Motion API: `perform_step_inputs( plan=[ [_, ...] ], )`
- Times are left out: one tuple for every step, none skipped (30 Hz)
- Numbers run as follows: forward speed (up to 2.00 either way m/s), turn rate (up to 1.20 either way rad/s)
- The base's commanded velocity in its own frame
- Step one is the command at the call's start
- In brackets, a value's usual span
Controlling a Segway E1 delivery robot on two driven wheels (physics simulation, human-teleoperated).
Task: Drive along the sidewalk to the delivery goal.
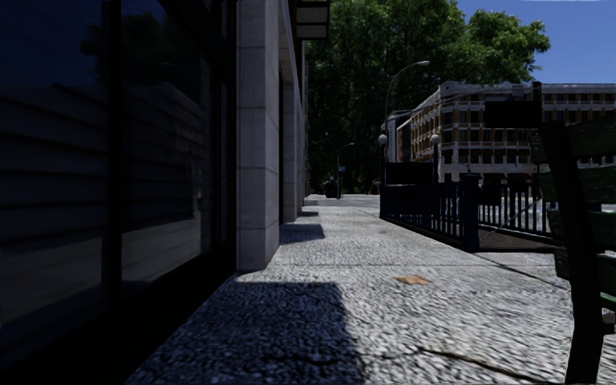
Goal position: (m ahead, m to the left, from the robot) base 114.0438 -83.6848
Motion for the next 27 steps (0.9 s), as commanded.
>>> perform_step_inputs(
  plan=[
    [1.77, -0.24],
    [1.77, -0.24],
    [1.77, -0.24],
    [1.77, -0.24],
    [1.77, -0.24],
    [1.77, -0.26],
    [1.77, -0.29],
    [1.77, -0.29],
    [1.77, -0.30],
    [1.77, -0.30],
    [1.77, -0.30],
    [1.77, -0.30],
    [1.77, -0.30],
    [1.77, -0.30],
    [1.77, -0.30],
    [1.77, -0.30],
    [1.77, -0.30],
    [1.77, -0.30],
    [1.77, -0.30],
    [1.77, -0.30],
    [1.77, -0.30],
    [1.77, -0.30],
    [1.77, -0.30],
    [1.77, -0.30],
    [1.77, -0.30],
    [1.77, -0.30],
    [1.77, -0.30]
  ],
)
